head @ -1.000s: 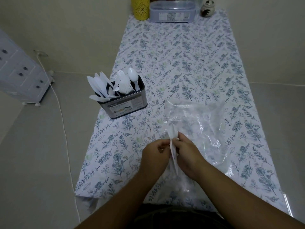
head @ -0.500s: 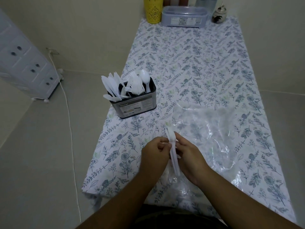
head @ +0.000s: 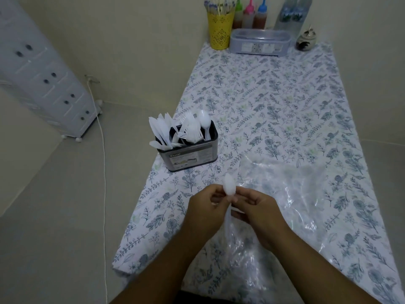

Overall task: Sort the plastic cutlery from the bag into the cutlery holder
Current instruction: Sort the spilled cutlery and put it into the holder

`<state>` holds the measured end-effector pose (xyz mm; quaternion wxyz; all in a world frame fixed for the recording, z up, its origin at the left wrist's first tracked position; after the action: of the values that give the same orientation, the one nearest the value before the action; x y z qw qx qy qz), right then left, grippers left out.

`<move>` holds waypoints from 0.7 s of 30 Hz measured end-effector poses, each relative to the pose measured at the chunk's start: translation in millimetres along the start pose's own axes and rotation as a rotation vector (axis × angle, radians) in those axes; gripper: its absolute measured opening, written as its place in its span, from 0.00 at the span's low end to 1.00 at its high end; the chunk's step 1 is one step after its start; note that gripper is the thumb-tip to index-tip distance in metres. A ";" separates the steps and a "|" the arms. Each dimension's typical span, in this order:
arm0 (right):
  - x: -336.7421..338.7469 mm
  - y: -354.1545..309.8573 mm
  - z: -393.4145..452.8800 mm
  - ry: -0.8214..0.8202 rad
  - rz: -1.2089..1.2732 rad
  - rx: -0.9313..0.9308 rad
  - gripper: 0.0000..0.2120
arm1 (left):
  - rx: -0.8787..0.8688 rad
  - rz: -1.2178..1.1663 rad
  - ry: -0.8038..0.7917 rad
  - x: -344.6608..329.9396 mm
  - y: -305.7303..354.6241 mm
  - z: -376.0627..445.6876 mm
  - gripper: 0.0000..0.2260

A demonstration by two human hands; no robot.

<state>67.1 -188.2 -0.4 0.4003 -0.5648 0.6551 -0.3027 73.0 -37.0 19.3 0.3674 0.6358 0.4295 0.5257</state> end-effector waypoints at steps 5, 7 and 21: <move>-17.5 -89.3 32.5 -0.055 0.000 0.198 0.14 | -0.281 0.119 0.048 37.8 63.9 55.3 0.08; -30.9 -128.7 47.1 -0.057 -0.031 0.312 0.12 | -0.355 0.109 0.109 55.6 89.5 79.7 0.08; -62.0 -161.3 122.4 0.024 -0.240 0.593 0.19 | -0.381 0.170 0.169 86.6 94.6 151.0 0.09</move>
<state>256.0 -149.4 87.1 0.5011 -0.4931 0.4718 -0.5320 243.5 7.3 110.0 0.3980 0.5426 0.2967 0.6776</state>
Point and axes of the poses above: each hand's wrist, its own z-axis towards the middle knuckle, its own x-axis out of the back of the hand, y = z × x, the point moved 3 cm from there along z, towards the middle knuckle, and after that the axes turned 1 degree about -y, right-handed, at the moved point
